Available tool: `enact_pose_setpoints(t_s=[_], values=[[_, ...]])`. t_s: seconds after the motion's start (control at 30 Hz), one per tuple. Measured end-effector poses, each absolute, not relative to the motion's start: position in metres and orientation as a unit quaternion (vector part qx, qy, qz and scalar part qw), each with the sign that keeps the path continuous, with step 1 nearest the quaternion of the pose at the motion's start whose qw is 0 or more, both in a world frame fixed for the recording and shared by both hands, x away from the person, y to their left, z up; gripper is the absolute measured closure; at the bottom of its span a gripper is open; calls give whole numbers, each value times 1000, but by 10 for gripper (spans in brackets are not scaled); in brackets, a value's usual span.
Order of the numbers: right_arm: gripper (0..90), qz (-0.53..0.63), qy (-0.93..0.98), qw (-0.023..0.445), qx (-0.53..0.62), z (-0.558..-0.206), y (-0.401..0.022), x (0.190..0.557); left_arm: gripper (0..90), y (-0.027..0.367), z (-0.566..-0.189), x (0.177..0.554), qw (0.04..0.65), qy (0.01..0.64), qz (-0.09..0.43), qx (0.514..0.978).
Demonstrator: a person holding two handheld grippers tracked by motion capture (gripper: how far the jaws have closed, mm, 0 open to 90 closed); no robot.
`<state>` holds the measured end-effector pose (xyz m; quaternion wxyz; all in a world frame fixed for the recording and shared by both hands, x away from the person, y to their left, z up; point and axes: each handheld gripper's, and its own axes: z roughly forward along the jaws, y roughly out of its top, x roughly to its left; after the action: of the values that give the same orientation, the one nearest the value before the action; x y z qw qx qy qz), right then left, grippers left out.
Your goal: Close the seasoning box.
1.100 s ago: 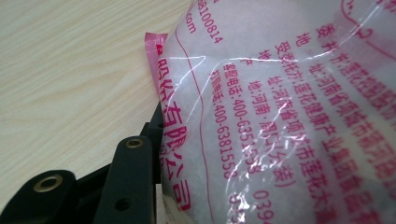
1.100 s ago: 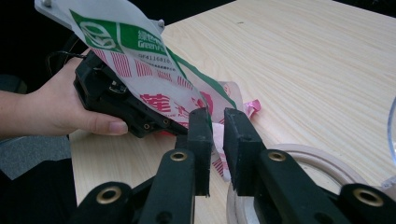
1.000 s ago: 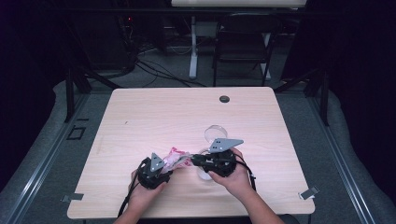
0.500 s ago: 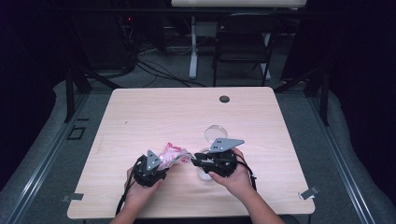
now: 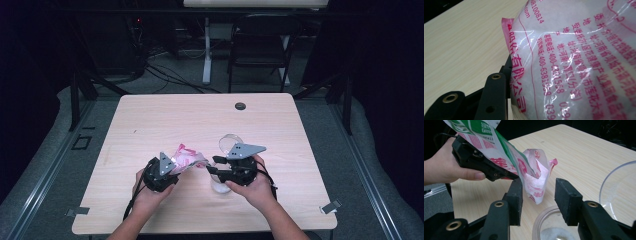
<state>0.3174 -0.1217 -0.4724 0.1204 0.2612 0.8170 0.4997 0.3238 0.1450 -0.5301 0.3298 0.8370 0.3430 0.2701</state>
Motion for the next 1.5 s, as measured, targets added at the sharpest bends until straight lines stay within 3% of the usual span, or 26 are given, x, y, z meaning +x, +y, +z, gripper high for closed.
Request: enact_pose_setpoints(t_s=[0.4, 1.5], values=[[542, 483, 823, 175, 241, -458, -126, 319, 588, 133, -514, 335, 318, 315, 289, 846], [501, 478, 838, 195, 176, -444, -112, 316, 588, 117, -509, 336, 269, 282, 307, 868]])
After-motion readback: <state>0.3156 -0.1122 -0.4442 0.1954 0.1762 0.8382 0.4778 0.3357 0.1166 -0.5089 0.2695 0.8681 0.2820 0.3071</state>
